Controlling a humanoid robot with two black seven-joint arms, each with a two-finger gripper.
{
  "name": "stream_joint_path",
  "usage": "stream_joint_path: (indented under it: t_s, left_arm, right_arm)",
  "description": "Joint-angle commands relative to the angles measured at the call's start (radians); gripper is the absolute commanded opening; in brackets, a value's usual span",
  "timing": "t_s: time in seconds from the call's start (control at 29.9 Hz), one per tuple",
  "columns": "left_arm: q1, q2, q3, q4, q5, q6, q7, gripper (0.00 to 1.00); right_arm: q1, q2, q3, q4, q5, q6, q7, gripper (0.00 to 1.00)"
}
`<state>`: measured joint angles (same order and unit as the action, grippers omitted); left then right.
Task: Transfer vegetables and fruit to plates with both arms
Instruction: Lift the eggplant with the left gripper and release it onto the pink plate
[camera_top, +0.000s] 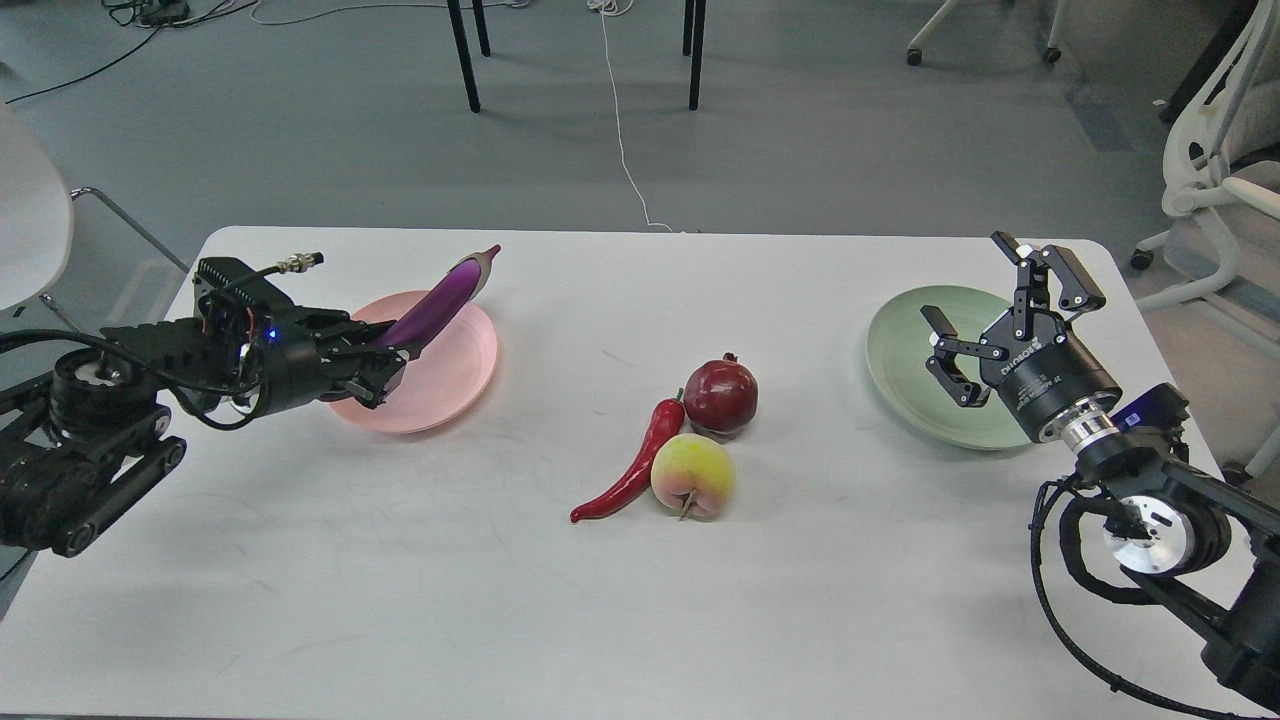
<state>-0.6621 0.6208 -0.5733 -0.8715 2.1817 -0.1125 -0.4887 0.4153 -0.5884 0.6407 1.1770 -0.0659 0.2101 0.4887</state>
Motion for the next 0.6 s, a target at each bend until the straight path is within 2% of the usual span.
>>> stream_joint_path:
  t_s: [0.0, 0.13, 0.3, 0.43, 0.57]
  left_arm:
    - [0.019, 0.002, -0.008, 0.008, 0.0, 0.0, 0.0, 0.33]
    - [0.033, 0.01, -0.011, 0.012, 0.0, 0.0, 0.0, 0.53]
    - [0.036, 0.016, -0.013, 0.012, 0.0, 0.0, 0.0, 0.84]
    - [0.036, 0.023, -0.014, 0.006, 0.0, 0.007, 0.0, 0.91]
    - [0.035, 0.042, -0.023, -0.027, 0.0, 0.039, 0.0, 0.93]
  right_arm:
    - [-0.007, -0.001, 0.004, 0.007, 0.0, 0.0, 0.0, 0.99]
    - [-0.018, -0.002, 0.014, 0.007, 0.0, 0.0, 0.0, 0.99]
    - [-0.02, -0.002, 0.013, 0.012, 0.0, 0.0, 0.0, 0.99]
    - [-0.023, -0.002, 0.014, 0.012, 0.0, 0.0, 0.0, 0.99]
    - [-0.024, -0.002, 0.014, 0.012, 0.0, 0.0, 0.0, 0.99]
